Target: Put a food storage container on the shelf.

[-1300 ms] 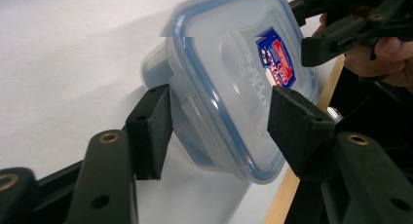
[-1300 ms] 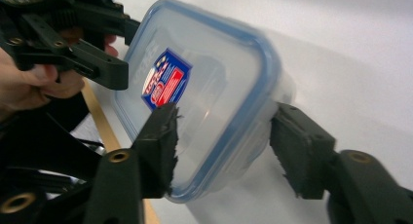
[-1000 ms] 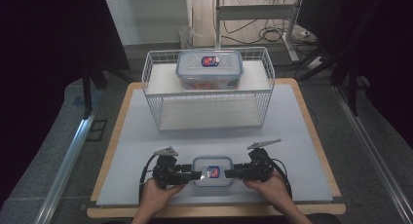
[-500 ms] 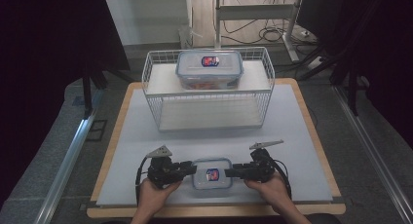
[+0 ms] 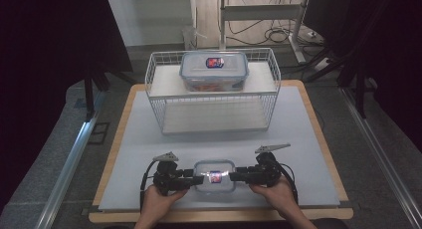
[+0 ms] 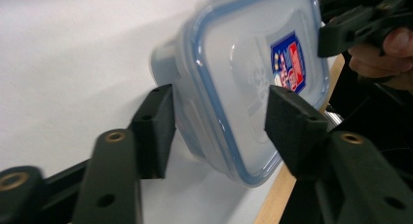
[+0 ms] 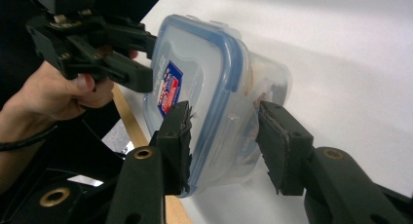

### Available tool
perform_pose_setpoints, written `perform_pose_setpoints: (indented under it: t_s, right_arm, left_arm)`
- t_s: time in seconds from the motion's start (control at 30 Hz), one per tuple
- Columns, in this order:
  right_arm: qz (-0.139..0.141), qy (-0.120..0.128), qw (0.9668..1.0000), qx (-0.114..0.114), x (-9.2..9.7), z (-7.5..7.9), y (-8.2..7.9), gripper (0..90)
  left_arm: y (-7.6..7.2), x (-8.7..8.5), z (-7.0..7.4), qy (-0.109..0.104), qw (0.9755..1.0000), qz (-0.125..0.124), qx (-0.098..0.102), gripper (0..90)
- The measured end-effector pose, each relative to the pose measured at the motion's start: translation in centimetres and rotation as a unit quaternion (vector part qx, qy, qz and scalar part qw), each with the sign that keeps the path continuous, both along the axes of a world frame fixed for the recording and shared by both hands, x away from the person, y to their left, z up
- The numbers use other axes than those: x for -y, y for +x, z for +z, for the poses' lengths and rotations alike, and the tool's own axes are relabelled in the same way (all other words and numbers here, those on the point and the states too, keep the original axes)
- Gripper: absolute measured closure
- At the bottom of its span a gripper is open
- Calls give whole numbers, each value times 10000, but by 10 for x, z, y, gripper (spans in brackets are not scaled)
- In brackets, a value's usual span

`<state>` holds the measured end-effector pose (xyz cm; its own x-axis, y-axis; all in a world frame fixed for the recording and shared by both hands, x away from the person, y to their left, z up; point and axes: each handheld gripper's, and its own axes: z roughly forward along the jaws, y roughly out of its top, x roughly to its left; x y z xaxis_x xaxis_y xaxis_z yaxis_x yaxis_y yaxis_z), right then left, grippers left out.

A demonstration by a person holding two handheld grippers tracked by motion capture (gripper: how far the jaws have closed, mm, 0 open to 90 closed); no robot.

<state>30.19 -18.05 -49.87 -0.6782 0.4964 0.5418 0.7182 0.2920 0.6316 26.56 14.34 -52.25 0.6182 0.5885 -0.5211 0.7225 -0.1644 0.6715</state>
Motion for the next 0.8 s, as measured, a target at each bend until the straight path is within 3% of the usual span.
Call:
perform_pose_setpoints:
  t_s: [0.13, 0.2, 0.3, 0.37, 0.43, 0.5, 0.67, 0.8]
  right_arm:
    - [-39, 38, 9999, -153, 3, -4, 3, 561]
    - [-36, 35, 9998, -175, 4, -5, 3, 557]
    - [-6, -10, 9999, -138, 2, -5, 3, 556]
    - [-20, -61, 9999, -95, 2, -5, 3, 555]
    - [-22, -40, 9999, -147, 2, -6, 3, 554]
    - [-39, -86, 9998, -158, 3, -8, 4, 553]
    - [-24, -108, 9999, -76, 3, -7, 2, 555]
    - [-52, 66, 9997, -228, 6, -11, 3, 555]
  left_arm:
    - [1, 0, -3, -36, 9999, -42, -116, 461]
    - [1, 2, -3, 7, 10000, -66, -65, 446]
    - [5, 8, -9, -36, 9994, -170, -292, 354]
    - [6, 9, -10, -53, 9993, -173, -332, 306]
    - [5, 5, -7, -87, 9996, -134, -250, 355]
    - [4, 3, -4, -95, 9996, -143, -209, 460]
    - [5, 0, -5, -184, 9993, -168, -295, 472]
    - [6, -2, -6, -279, 9988, -199, -357, 492]
